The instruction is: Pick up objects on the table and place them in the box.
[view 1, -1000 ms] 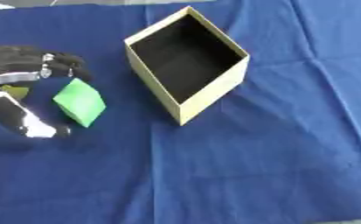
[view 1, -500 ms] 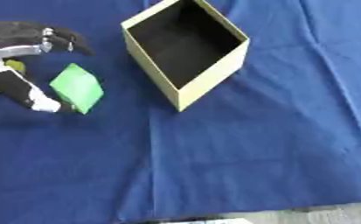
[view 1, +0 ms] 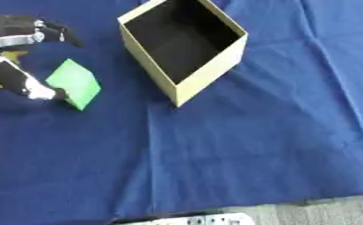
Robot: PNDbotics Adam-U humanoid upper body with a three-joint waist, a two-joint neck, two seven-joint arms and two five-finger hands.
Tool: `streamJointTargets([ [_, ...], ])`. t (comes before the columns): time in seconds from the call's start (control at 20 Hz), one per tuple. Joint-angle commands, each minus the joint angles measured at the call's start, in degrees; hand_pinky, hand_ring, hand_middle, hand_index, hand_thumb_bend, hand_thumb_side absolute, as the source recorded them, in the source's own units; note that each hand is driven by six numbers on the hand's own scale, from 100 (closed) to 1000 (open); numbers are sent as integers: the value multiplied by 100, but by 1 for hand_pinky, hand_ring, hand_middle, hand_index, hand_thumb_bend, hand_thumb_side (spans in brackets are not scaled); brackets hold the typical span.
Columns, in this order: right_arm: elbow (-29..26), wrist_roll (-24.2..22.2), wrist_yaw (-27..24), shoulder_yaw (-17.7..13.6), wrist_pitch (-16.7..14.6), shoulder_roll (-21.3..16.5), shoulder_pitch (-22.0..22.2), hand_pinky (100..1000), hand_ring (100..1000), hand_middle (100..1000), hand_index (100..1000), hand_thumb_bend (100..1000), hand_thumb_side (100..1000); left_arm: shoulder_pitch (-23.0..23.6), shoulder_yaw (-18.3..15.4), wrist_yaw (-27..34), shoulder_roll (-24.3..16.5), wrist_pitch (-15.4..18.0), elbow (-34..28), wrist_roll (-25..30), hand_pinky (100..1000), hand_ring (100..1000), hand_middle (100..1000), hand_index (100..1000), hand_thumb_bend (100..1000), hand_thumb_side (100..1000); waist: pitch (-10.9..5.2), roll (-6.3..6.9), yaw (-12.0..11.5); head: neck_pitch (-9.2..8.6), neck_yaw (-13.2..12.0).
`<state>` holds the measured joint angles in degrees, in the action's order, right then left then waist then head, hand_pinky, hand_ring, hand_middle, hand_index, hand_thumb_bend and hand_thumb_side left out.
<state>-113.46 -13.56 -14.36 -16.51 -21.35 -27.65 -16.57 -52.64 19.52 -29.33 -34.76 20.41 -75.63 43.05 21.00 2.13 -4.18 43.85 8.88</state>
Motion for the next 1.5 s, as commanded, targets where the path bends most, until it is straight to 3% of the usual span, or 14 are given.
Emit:
streamJointTargets([
  [0.05, -113, -5, -57, -17, 25, -69, -32, 868, 762, 513, 726, 100, 611, -145, -57, -45, -28, 927, 168, 891, 977, 1000, 850, 940, 441, 351, -150, -14, 17, 26, 14],
  [0.5, -113, -13, -93, -15, 67, -75, -20, 869, 758, 509, 724, 100, 612, -266, 38, -26, 51, 1153, 555, 892, 981, 1000, 851, 942, 479, 373, -154, -3, 15, 26, 4],
  [0.65, -113, -11, -93, -17, 89, -78, -13, 869, 756, 507, 723, 100, 612, -305, 46, -60, 64, 1235, 708, 892, 984, 1000, 848, 935, 528, 417, -157, 5, 13, 26, 0],
  [0.9, -113, -23, -83, -8, 108, -98, 7, 870, 754, 505, 723, 100, 612, -382, 40, -227, 31, 1345, 821, 892, 989, 1000, 855, 936, 557, 382, -160, 23, -7, 26, 11],
  [1.1, -113, -16, -78, -15, 139, -99, 4, 870, 753, 502, 722, 100, 613, -366, 114, -357, 6, 1466, 964, 892, 989, 1000, 857, 929, 559, 353, -157, 29, 4, 26, 17],
  [1.25, -113, -11, -60, -13, 164, -111, 14, 870, 752, 501, 721, 100, 613, -370, 173, -345, -35, 1558, 1000, 892, 990, 1000, 855, 930, 549, 383, -153, 42, -3, 26, 31],
  [1.5, -113, -12, -40, -12, 171, -135, 38, 871, 752, 500, 721, 100, 612, -440, 116, -78, -78, 1504, 739, 892, 985, 1000, 852, 927, 528, 390, -158, 67, -24, 26, 58],
])
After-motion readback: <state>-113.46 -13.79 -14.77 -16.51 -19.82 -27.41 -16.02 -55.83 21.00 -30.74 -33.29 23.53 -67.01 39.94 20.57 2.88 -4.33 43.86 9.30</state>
